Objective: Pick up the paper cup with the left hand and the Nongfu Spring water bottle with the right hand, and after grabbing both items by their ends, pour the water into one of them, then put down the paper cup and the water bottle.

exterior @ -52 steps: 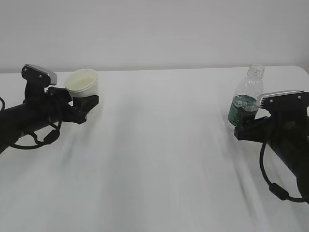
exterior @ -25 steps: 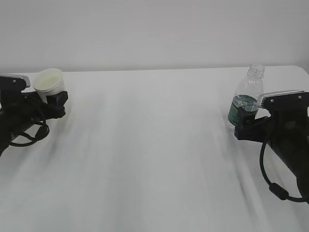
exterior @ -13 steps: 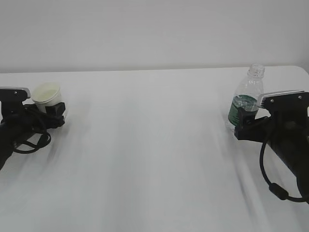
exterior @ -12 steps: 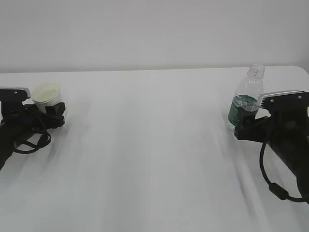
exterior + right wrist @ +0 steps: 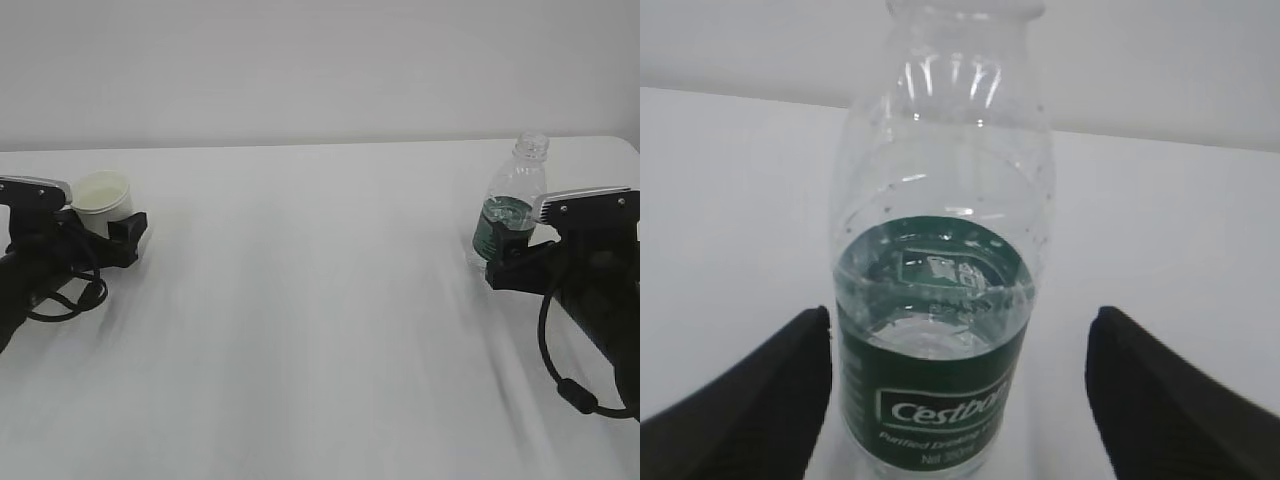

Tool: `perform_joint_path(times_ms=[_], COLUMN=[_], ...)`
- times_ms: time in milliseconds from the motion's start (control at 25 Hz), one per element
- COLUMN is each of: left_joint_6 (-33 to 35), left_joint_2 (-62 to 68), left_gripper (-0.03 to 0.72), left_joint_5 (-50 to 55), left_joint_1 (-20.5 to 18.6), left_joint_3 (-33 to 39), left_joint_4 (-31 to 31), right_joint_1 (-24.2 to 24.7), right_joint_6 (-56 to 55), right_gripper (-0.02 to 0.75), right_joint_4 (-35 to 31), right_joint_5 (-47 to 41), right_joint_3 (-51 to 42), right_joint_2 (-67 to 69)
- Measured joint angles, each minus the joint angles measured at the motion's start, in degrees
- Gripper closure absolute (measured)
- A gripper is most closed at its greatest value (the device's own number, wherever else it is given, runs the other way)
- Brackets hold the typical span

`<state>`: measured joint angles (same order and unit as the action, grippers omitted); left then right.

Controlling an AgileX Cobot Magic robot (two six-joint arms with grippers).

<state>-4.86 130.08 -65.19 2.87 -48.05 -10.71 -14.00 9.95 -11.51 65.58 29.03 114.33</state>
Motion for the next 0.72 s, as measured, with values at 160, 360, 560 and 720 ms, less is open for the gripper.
perform_joint_path(times_ms=[160,360,560,720], left_joint_6=[0.03,0.12,0.68,0.84], left_joint_2=[0.00,-0.46,-3.68,-5.40], left_gripper=[0.043,0.044,0.055,0.064], left_joint_5=[-0.11,-0.22,-0.22,-0.35], left_joint_1=[0.00,0.00,0.00,0.00], left_joint_3=[0.24,2.88,6.89,9.60], left_joint_4=[0.00,0.00,0.11,0.11], right_joint_1=[0.00,0.00,0.00,0.00], right_joint_6=[0.00,0.00,0.00,0.00], right_gripper=[0.145,0.145,0.145,0.146], right_joint_4=[0.00,0.00,0.00,0.00], right_joint_5=[0.00,0.00,0.00,0.00], right_joint_3=[0.00,0.00,0.00,0.00], right_joint_2=[0.00,0.00,0.00,0.00])
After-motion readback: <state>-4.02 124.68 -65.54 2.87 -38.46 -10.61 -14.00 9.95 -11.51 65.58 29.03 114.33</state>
